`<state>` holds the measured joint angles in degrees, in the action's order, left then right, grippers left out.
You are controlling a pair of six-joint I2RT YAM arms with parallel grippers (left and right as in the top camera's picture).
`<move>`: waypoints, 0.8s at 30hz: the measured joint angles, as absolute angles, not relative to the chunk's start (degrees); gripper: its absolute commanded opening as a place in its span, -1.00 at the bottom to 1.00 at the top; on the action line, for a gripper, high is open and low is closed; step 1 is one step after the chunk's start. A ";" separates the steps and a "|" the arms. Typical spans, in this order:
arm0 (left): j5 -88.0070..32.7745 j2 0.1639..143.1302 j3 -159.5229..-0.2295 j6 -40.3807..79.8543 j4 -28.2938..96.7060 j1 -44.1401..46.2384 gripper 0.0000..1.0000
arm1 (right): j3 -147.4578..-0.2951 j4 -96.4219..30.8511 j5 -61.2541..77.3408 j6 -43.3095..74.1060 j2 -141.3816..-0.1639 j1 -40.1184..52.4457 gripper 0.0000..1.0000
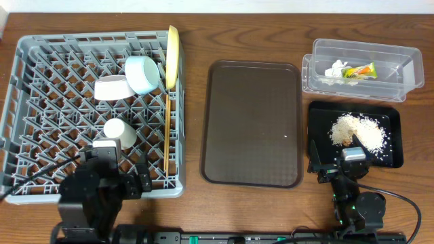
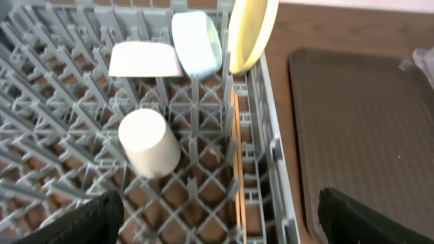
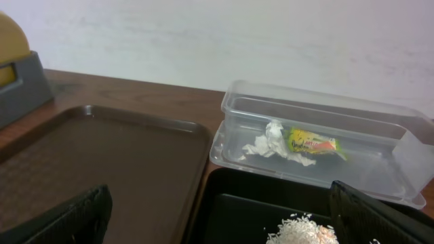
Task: Sort waste into correct bins and load items into the dishwasher
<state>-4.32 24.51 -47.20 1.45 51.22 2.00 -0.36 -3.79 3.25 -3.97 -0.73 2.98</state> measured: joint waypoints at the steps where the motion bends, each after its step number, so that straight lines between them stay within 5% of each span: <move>1: -4.32 23.11 -44.82 1.43 48.93 2.00 0.86 | -0.36 -3.77 3.25 -3.97 -0.73 2.98 0.98; 24: -4.51 0.60 -2.48 4.03 -2.98 2.00 0.86 | -0.36 -3.81 3.25 -3.99 -0.73 2.98 0.99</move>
